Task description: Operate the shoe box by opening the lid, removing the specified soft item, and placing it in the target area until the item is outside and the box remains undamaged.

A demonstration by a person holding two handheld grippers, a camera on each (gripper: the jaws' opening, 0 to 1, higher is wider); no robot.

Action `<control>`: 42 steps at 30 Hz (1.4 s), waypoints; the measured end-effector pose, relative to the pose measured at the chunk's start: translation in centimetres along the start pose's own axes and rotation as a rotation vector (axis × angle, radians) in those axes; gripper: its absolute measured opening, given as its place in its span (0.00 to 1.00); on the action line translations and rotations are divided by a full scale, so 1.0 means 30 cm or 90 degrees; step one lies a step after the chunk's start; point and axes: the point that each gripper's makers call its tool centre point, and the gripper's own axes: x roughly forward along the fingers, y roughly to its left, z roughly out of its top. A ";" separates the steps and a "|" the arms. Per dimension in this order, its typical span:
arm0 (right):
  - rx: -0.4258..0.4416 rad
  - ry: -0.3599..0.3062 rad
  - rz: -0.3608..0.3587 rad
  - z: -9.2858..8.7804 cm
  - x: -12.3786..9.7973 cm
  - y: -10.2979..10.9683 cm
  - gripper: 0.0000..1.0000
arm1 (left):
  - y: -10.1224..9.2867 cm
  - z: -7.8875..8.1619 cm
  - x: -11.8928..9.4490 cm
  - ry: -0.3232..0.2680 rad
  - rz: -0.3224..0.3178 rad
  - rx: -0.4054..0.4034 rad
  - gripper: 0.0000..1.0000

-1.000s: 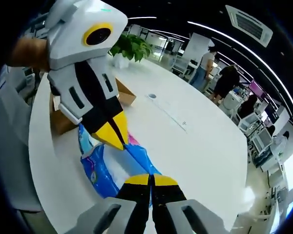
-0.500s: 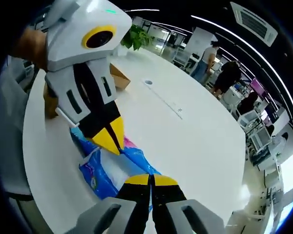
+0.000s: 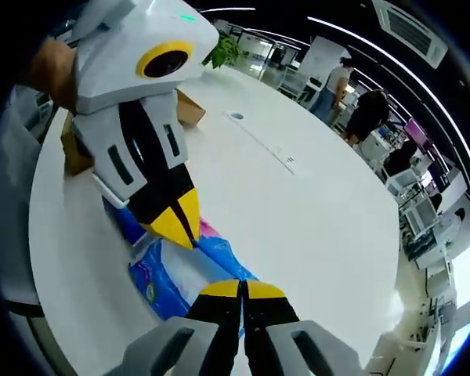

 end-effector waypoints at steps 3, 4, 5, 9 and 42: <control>0.002 0.003 -0.002 -0.007 0.014 0.004 0.00 | 0.010 -0.011 0.014 0.006 -0.001 0.000 0.00; 0.005 0.003 -0.002 -0.011 0.019 0.003 0.00 | 0.013 -0.012 0.016 0.007 -0.001 0.000 0.00; 0.008 0.004 -0.002 -0.014 0.024 0.002 0.00 | 0.016 -0.013 0.016 0.007 -0.001 0.002 0.00; 0.007 0.003 -0.006 -0.020 0.035 -0.002 0.00 | 0.030 -0.014 0.021 0.005 0.000 -0.007 0.00; 0.026 -0.014 -0.055 0.027 -0.033 -0.045 0.00 | 0.032 0.008 -0.034 0.001 0.026 0.028 0.09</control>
